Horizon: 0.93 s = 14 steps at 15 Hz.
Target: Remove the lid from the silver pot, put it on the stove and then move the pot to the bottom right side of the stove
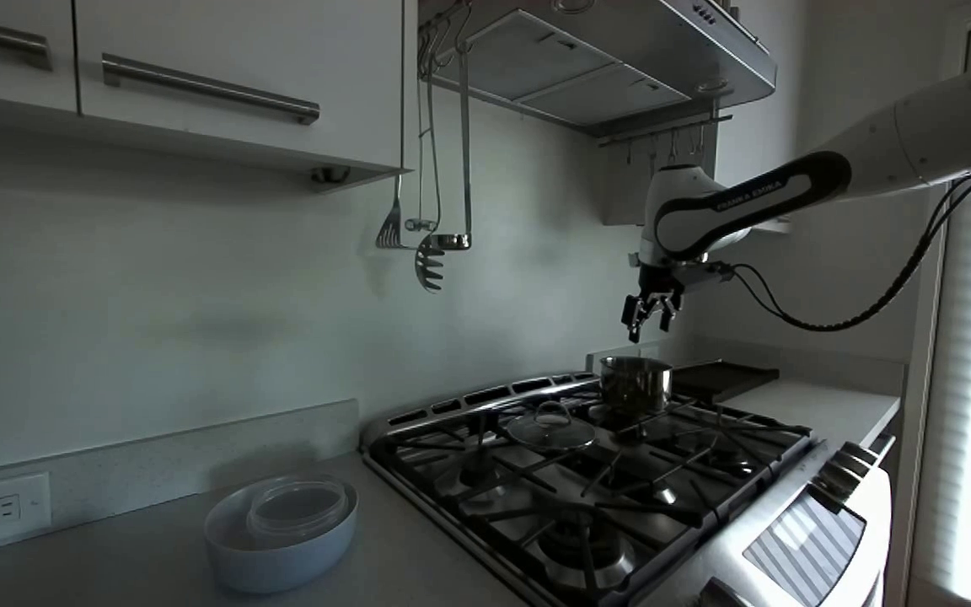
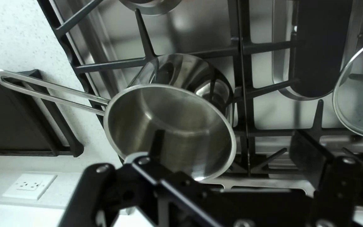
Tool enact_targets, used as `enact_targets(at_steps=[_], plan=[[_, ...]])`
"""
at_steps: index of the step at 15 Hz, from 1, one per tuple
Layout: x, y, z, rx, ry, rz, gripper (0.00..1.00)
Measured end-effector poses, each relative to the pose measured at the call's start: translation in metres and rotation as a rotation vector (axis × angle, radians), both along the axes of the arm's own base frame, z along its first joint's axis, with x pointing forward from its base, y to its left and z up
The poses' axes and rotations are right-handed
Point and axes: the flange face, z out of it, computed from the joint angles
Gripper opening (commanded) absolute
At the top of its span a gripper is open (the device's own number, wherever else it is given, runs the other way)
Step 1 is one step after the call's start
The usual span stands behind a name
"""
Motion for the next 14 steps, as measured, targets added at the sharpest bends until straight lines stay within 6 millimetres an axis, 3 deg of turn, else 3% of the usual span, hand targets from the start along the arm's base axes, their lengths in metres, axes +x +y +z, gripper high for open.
enact_targets(at_steps=[5, 10, 14], plan=[[0.002, -0.004, -0.002, 0.007, -0.002, -0.029, 1.00], [0.019, -0.045, -0.015, 0.033, -0.012, -0.180, 1.00], [0.030, -0.068, -0.037, 0.064, -0.004, -0.332, 1.00]])
